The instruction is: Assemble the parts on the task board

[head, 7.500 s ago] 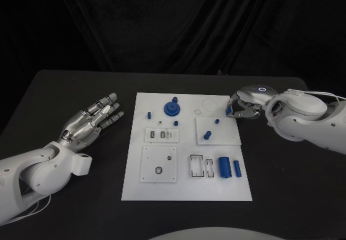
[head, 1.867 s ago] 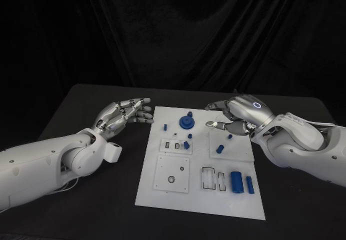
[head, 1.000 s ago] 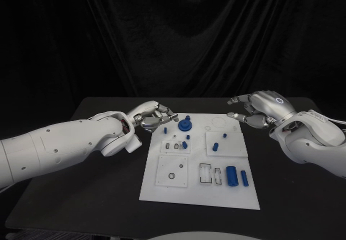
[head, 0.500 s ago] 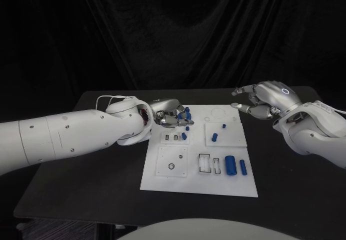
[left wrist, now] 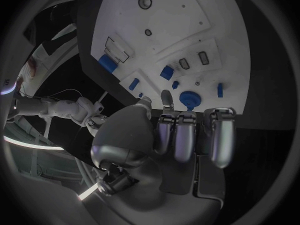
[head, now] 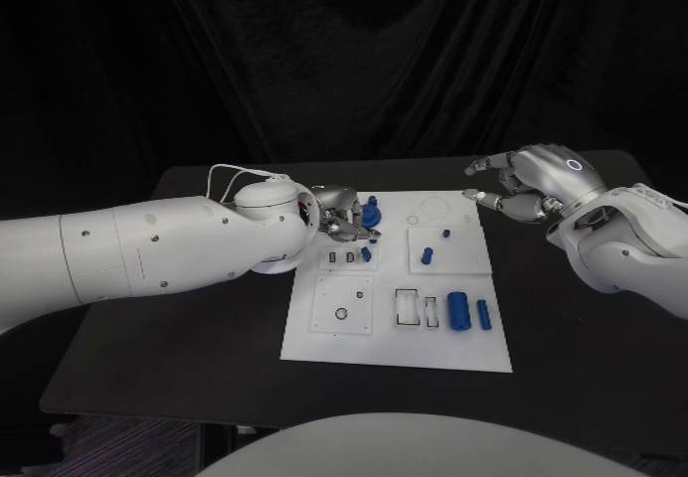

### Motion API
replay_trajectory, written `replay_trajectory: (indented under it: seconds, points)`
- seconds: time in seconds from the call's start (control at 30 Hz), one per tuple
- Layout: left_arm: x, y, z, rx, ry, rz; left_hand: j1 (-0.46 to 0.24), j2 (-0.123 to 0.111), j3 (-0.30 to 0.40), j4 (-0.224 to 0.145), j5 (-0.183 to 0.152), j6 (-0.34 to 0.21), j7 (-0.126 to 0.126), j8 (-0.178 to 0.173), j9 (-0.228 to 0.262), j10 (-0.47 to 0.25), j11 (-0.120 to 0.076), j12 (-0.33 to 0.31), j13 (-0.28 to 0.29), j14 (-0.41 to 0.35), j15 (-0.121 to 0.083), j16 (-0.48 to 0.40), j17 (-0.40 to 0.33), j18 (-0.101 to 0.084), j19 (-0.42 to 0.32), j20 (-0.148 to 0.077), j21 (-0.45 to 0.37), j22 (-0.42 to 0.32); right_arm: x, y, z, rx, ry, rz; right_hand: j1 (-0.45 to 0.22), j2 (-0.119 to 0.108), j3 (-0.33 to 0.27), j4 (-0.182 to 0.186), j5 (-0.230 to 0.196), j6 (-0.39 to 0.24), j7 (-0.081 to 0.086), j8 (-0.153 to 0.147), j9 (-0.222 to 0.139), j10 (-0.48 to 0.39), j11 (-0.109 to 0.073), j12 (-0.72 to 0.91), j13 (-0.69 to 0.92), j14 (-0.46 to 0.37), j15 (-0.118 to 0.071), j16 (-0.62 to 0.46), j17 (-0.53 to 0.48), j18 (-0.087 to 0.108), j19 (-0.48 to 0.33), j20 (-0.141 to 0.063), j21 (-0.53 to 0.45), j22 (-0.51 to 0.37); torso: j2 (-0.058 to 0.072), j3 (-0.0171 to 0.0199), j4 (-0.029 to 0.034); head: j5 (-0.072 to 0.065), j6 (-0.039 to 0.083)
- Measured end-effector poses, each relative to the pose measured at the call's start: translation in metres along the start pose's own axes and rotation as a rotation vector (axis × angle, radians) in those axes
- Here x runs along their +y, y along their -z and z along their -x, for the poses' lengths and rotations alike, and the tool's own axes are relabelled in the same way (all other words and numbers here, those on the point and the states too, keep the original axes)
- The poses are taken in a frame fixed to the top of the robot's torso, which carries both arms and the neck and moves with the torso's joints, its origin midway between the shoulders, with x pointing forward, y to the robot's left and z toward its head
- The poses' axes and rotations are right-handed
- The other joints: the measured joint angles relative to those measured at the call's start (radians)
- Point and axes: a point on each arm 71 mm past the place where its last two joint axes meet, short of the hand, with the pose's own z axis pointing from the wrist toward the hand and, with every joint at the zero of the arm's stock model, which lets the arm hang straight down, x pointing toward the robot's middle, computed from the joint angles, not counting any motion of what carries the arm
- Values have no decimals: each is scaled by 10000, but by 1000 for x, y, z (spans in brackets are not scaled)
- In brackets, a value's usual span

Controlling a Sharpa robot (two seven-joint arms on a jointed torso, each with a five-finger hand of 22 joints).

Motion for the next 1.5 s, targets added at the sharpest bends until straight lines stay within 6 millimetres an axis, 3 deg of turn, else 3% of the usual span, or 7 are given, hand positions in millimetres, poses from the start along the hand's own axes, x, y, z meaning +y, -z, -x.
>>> replay_trajectory:
  seconds: [0.2,0.4,1.23,1.5]
  points:
    - [0,-1,-1,81,-193,436,-289,83,-117,41,0,248,-129,-64,328,14,-92,0,0,2,-105,0,-1,0,18,-87,0,-1,-1,-1,-1,49,22,-33,0,0,0,0,52,16,-11,0,-1,0,0,0,-1,0,0,0,0,0,0,0,0,0,18,12,-34,41,-4]
    - [1,-3,-1,137,-325,714,-471,186,-201,15,0,478,-187,-292,518,3,-144,0,0,3,-177,0,-1,0,17,-158,-1,-1,0,-2,-2,111,17,-25,0,-1,0,0,81,75,2,3,-14,0,0,0,-1,0,0,0,0,-1,0,0,0,-1,18,-7,-33,10,-4]
    - [2,-16,0,174,-515,1033,-374,196,-228,-13,406,1706,-271,-2199,602,-22,-266,0,-1,3,-248,0,-3,3,-2,-284,-147,-2,1,-4,-3,234,25,-39,-1,-1,28,85,120,306,21,39,-59,1,-1,0,-1,0,-1,0,0,-1,0,0,0,-2,10,-83,-44,50,-5]
    - [4,-19,-3,237,-511,1036,-374,196,-199,-43,406,1799,-295,-2408,563,-22,-266,-1,-1,3,-248,0,-3,4,-2,-283,-184,-3,1,-4,-3,256,25,-46,-32,28,27,84,120,306,21,39,-58,0,-1,0,-1,0,-1,0,0,1,0,0,0,-2,16,-105,-43,40,-5]
